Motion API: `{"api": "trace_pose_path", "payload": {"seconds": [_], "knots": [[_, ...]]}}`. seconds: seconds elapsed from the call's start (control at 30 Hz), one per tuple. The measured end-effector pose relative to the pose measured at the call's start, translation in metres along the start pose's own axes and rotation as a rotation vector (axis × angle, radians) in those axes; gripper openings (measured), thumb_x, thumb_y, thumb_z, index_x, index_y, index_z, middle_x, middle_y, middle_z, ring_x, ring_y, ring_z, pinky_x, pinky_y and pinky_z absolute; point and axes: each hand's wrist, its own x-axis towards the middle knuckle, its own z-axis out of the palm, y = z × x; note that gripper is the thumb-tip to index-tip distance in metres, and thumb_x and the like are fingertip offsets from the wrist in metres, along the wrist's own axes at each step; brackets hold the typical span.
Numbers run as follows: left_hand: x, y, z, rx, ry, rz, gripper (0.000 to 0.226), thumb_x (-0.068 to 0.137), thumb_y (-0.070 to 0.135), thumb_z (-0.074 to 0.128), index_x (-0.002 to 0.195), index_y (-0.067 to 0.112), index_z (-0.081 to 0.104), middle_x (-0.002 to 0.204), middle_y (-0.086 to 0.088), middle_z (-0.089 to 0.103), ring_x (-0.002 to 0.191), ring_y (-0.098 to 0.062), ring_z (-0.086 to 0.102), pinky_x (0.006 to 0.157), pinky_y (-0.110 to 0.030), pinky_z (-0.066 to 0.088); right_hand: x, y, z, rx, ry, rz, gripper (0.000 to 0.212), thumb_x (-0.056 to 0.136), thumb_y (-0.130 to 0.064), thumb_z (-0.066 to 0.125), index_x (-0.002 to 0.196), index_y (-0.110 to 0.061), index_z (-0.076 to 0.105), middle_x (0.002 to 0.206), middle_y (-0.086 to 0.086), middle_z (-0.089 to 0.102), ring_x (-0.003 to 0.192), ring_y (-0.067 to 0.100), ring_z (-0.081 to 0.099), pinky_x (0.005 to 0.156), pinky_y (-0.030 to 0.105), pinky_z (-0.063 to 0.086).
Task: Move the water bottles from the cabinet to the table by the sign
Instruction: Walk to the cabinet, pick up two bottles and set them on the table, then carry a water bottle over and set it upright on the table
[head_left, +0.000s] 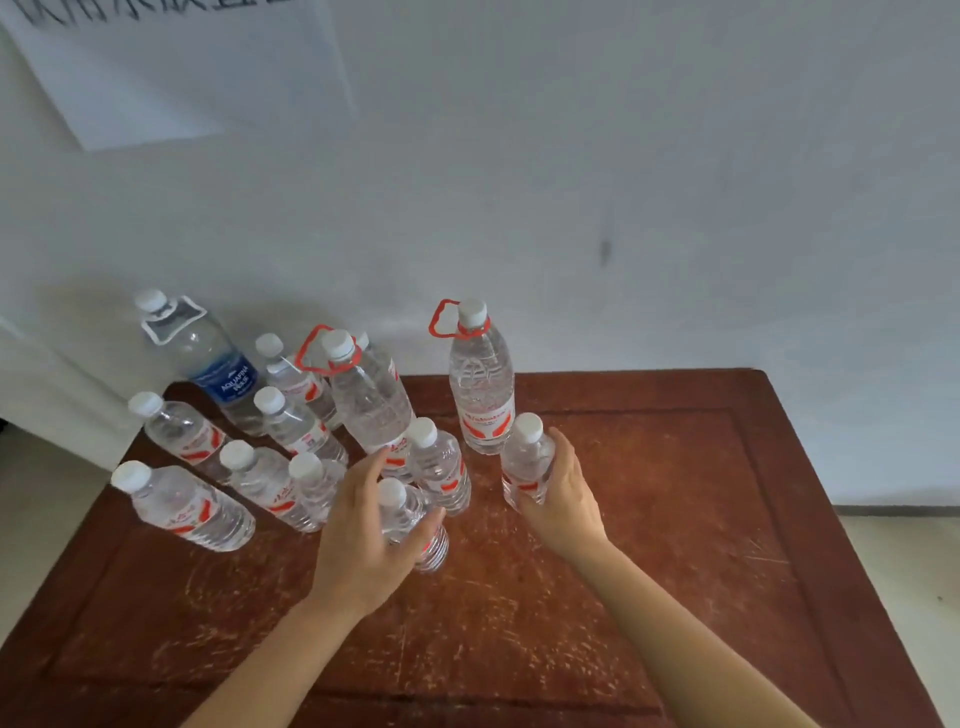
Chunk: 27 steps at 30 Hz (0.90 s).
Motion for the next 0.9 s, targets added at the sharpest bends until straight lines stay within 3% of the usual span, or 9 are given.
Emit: {"api": "trace_pose_path", "payload": {"seconds": [0.13, 0.3, 0.37, 0.47, 0.67, 0.9], "knots": [[0.034, 0.016, -0.045, 0.154, 0.086, 0.344, 0.067, 0.100, 0.060, 0.043, 0.147, 0.012, 0.044, 0.148, -0.011, 0.049, 0.139, -0.028, 0.044, 0.110, -0.049, 0.043, -0.009, -0.049, -0.032, -0.017, 0.123, -0.133, 0.091, 0.095, -0.051, 0.062, 0.162, -0.026, 0.004, 0.169, 0.002, 0.016, 0.152, 0.024, 0.027, 0.117, 0.049, 0.037], [0.078, 0.051, -0.123, 0.323, 0.277, 0.525, 0.066, 0.103, 0.058, 0.029, 0.154, 0.017, 0.038, 0.161, -0.016, 0.031, 0.151, -0.036, 0.025, 0.119, -0.059, 0.027, -0.032, -0.133, -0.093, -0.296, 0.461, -0.414, 0.076, 0.097, -0.076, 0.018, 0.161, -0.040, -0.002, 0.171, -0.006, -0.007, 0.158, 0.017, -0.001, 0.128, 0.044, 0.008], [0.090, 0.068, -0.152, 0.369, 0.349, 0.533, 0.069, 0.102, 0.058, 0.028, 0.157, 0.017, 0.033, 0.165, -0.019, 0.022, 0.153, -0.039, 0.018, 0.121, -0.062, 0.019, -0.048, -0.164, -0.118, -0.413, 0.634, -0.487, 0.071, 0.099, -0.073, 0.017, 0.161, -0.041, 0.005, 0.172, -0.003, -0.004, 0.158, 0.019, -0.002, 0.128, 0.045, 0.003], [0.101, 0.103, -0.180, 0.347, 0.441, 0.621, 0.071, 0.101, 0.059, 0.029, 0.158, 0.017, 0.031, 0.166, -0.021, 0.016, 0.154, -0.042, 0.013, 0.121, -0.063, 0.013, -0.089, -0.191, -0.160, -0.541, 0.873, -0.504, 0.069, 0.102, -0.066, 0.028, 0.162, -0.033, 0.018, 0.171, 0.007, 0.007, 0.158, 0.028, 0.005, 0.127, 0.052, 0.008], [0.095, 0.216, -0.158, 0.105, 0.434, 0.869, 0.073, 0.100, 0.061, 0.030, 0.159, 0.018, 0.028, 0.167, -0.021, 0.012, 0.155, -0.040, 0.008, 0.120, -0.063, 0.009, -0.228, -0.185, -0.251, -0.917, 1.165, -0.223, 0.077, 0.100, -0.065, 0.042, 0.163, -0.028, 0.019, 0.171, 0.014, 0.003, 0.158, 0.033, 0.001, 0.126, 0.057, 0.003], [-0.014, 0.356, -0.132, -0.182, 0.305, 1.115, 0.074, 0.101, 0.062, 0.029, 0.162, 0.022, 0.015, 0.169, -0.018, 0.003, 0.156, -0.038, -0.001, 0.122, -0.063, 0.004, -0.424, -0.169, -0.292, -1.168, 1.345, 0.165, 0.082, 0.097, -0.074, 0.034, 0.163, -0.029, 0.016, 0.171, 0.016, 0.004, 0.157, 0.035, 0.002, 0.124, 0.062, 0.007]]}}
